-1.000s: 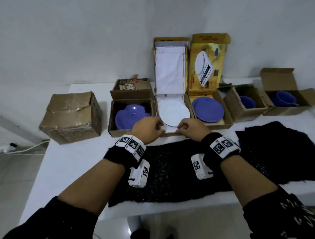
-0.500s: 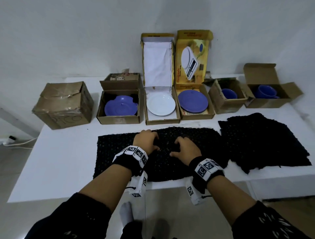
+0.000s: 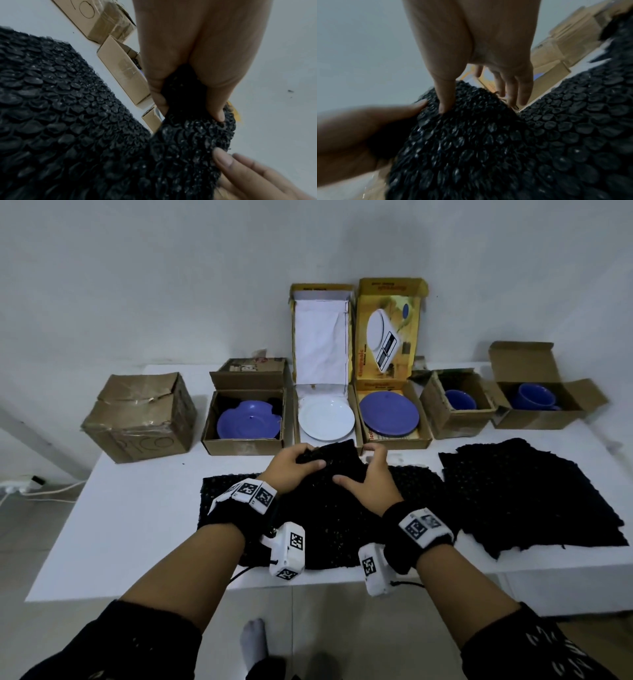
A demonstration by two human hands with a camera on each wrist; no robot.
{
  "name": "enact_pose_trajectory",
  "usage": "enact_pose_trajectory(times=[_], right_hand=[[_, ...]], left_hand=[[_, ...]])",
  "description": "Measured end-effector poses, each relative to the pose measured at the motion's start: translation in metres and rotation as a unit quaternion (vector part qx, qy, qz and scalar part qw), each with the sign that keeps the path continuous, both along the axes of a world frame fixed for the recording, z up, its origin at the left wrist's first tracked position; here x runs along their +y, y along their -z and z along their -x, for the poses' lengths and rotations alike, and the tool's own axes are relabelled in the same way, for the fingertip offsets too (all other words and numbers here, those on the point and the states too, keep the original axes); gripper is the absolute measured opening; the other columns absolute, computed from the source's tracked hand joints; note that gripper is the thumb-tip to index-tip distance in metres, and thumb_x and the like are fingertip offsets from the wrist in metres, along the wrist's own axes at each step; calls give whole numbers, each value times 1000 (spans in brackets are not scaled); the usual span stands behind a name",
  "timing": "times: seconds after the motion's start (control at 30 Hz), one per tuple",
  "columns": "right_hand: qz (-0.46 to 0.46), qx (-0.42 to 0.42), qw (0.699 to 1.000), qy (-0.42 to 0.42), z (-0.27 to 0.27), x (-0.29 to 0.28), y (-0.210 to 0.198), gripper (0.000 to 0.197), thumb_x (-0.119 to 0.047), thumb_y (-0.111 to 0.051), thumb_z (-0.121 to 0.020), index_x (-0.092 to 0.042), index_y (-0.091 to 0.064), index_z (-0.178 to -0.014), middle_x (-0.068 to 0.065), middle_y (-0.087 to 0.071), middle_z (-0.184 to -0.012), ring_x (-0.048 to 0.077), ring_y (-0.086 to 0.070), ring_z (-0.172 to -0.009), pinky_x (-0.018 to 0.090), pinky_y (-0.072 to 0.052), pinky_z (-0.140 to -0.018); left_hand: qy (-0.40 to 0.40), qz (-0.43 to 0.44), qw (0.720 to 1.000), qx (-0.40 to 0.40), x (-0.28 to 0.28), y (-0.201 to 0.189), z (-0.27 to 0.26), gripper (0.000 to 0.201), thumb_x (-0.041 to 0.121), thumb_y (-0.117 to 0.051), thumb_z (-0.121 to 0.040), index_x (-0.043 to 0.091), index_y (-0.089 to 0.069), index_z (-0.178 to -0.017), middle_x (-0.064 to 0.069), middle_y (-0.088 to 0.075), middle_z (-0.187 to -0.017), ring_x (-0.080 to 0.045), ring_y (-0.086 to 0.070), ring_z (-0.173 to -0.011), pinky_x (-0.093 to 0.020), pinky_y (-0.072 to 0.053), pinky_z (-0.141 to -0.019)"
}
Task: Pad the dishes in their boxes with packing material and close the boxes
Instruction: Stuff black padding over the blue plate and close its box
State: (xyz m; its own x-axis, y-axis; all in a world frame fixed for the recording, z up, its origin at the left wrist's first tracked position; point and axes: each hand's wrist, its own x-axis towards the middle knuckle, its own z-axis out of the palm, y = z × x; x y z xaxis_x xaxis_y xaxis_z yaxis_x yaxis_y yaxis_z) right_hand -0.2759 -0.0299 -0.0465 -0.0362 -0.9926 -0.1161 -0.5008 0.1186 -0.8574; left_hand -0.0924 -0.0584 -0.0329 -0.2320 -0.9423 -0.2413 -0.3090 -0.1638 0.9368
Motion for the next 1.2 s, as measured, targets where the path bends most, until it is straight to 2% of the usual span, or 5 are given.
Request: enact_pose_trajectory(times=[0.13,0.27,0.57,0.83,1.2], right_hand=[[-106,-196,975,21,3,-12,-13,58,-12,-70,-83,-14,-29,-123,17,-60,-112,19,-61,-90,28,-50,-73],[-25,-120,992,37,-10,-25,-18,32,-8,-66,-85,-14,-39,-101,7,-53,-107,19,-54,-101,31,-44,-87],[7,-81,995,-60,-40,-43,-36,34,-5,-65,-86,-10,-63,-119,-2,-59,-114,10,-52,-110,22,-39,-96],[68,12,993,-97,-62,-71,-48,12,-16,-70,-83,-15,-58,-84,5,-57,-106,13,-53,-99,16,-36,-82],[95,34,995,-19,-137,-108,-39,15,-10,-65,-86,-12,-52,-93,2,-55,-87,16,-50,-80,13,-34,-59]], left_hand=[[-74,-45,993,86,-6,-6,-14,23,15,-67,-85,9,-58,-106,-7,-66,-96,-21,-64,-88,-29,-54,-79],[-121,-135,981,64,-12,-3,-35,75,35,-88,-60,11,-49,-120,-5,-60,-117,-19,-64,-100,-33,-57,-78],[-133,13,991,23,-26,-7,-69,35,6,-75,-76,18,-55,-103,-1,-60,-90,-22,-61,-86,-28,-54,-74],[-38,153,974,-160,-43,-24,-103,15,22,-76,-78,14,-65,-73,2,-58,-87,-11,-53,-87,-18,-37,-76],[-94,139,981,-95,-75,-23,-120,19,11,-71,-81,11,-55,-90,9,-53,-75,1,-49,-67,-2,-39,-61]])
